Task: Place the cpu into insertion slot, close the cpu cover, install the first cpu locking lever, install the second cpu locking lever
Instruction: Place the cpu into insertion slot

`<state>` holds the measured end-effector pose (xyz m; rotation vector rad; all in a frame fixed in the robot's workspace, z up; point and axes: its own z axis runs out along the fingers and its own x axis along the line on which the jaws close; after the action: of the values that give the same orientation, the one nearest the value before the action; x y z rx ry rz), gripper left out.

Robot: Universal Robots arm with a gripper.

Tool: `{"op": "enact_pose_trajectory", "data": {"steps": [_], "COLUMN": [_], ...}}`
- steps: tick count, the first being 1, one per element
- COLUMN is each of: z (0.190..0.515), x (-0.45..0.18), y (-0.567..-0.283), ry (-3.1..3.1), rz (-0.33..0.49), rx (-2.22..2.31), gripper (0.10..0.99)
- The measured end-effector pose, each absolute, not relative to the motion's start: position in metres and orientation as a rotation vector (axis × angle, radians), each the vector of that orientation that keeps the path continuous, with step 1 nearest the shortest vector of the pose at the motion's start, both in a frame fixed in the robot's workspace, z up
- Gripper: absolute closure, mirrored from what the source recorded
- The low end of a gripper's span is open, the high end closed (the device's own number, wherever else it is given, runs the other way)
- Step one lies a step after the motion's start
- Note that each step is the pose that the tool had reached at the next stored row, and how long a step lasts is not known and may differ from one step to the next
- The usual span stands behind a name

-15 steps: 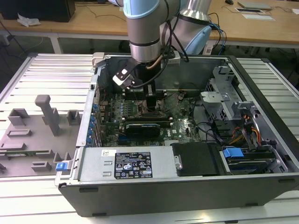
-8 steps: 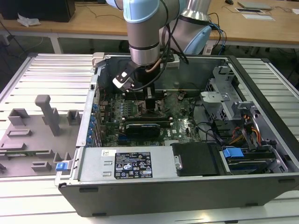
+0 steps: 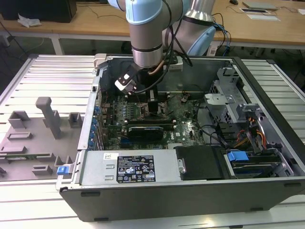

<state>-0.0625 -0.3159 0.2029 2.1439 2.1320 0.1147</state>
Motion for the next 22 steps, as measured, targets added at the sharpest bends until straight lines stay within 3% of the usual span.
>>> {"op": "enact_pose_trajectory", "data": {"steps": [22], "z": [0.1965], "x": [-0.0628], "y": [-0.3126], "ry": [2.132], "rz": [0.116], "rx": [2.144], "gripper": [0.533]}}
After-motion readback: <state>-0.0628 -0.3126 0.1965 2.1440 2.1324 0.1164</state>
